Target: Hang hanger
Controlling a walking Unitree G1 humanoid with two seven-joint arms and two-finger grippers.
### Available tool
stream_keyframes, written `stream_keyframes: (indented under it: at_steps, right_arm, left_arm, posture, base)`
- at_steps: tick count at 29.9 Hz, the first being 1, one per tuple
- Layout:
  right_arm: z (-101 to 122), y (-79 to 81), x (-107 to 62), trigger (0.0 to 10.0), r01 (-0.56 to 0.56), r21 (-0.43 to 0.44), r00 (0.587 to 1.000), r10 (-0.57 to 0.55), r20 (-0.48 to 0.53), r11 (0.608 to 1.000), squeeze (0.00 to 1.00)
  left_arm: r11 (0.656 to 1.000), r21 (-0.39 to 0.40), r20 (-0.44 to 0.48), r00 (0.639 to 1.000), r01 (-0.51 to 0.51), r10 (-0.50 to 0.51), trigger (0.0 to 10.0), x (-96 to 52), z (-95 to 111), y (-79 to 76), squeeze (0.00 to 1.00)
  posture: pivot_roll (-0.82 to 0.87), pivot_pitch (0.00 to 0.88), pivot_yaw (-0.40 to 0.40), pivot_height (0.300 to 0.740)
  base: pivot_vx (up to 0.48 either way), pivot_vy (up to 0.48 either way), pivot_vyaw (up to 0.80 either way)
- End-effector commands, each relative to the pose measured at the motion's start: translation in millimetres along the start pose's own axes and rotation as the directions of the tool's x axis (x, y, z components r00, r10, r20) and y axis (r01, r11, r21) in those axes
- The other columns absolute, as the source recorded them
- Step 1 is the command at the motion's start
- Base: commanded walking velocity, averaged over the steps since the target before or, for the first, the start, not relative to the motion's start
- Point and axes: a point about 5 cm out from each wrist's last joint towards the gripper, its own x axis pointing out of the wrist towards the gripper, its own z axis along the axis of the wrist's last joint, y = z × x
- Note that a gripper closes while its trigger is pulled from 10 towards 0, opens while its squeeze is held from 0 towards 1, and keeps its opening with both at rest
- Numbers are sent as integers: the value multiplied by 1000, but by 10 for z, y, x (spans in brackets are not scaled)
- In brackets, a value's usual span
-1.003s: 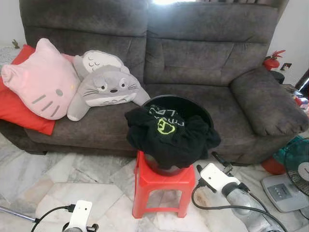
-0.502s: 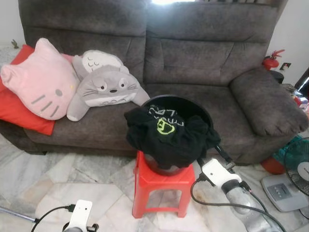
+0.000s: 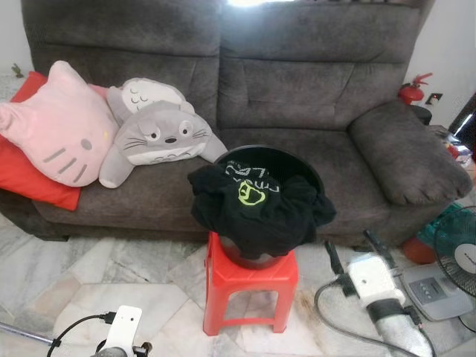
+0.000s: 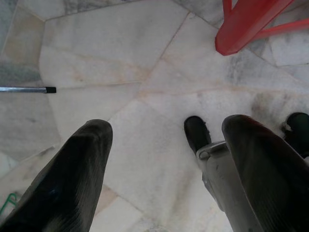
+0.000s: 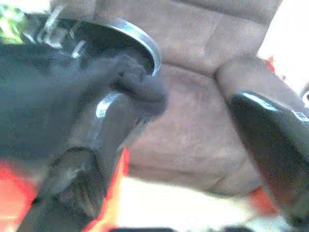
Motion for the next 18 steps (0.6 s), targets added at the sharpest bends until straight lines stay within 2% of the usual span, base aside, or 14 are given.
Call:
stream_keyframes:
  at_steps: [1,3,5,6,7,8,10,14,18]
  right_arm:
    - [147,13,70,10000,-56,142,998,54,16,988,0]
    - [180,52,83,10000,-94,185,996,94,8,978,0]
    - [177,136,105,10000,-181,286,982,191,-6,941,0]
    - [121,156,120,10000,-211,303,970,238,-56,929,0]
    - [121,156,120,10000,-211,303,970,238,-56,929,0]
    - [60,165,141,10000,-227,306,959,268,-97,924,0]
    - [68,187,159,10000,-252,388,946,310,-92,886,0]
    - [72,215,157,10000,-271,442,936,341,-86,855,0]
    - [75,263,68,10000,-301,574,908,412,-69,761,0]
  left_arm:
    - [1000,19,-12,1000,6,-6,10000,1,-9,-8,0]
    - [1000,20,-11,1000,6,-6,10000,1,-7,-8,0]
    - [1000,18,-10,1000,5,-5,10000,2,-3,-9,0]
    - [1000,16,-9,1000,4,-4,10000,2,0,-11,0]
    - [1000,16,-9,1000,4,-4,10000,2,0,-11,0]
    - [1000,15,-8,1000,3,-3,10000,3,2,-11,0]
    - [1000,13,-9,1000,2,-2,10000,2,0,-11,0]
    - [1000,11,-10,1000,0,1,10000,2,-2,-11,0]
    - [1000,10,-13,1000,-4,4,10000,1,-9,-8,0]
  posture:
    - [-192,9,-39,740]
    - [-190,5,-40,740]
    - [-188,4,-40,740]
    - [-182,4,-42,740]
    - [-182,4,-42,740]
    - [-182,4,-42,740]
    - [-182,4,-42,740]
    - [-177,3,-45,740]
    - [-176,7,-45,740]
  base:
    - [0,0,0]
    - [0,0,0]
    - [0,0,0]
    - [0,0,0]
    - [0,0,0]
    - [0,0,0]
    - [0,0,0]
    - [0,0,0]
    - [0,0,0]
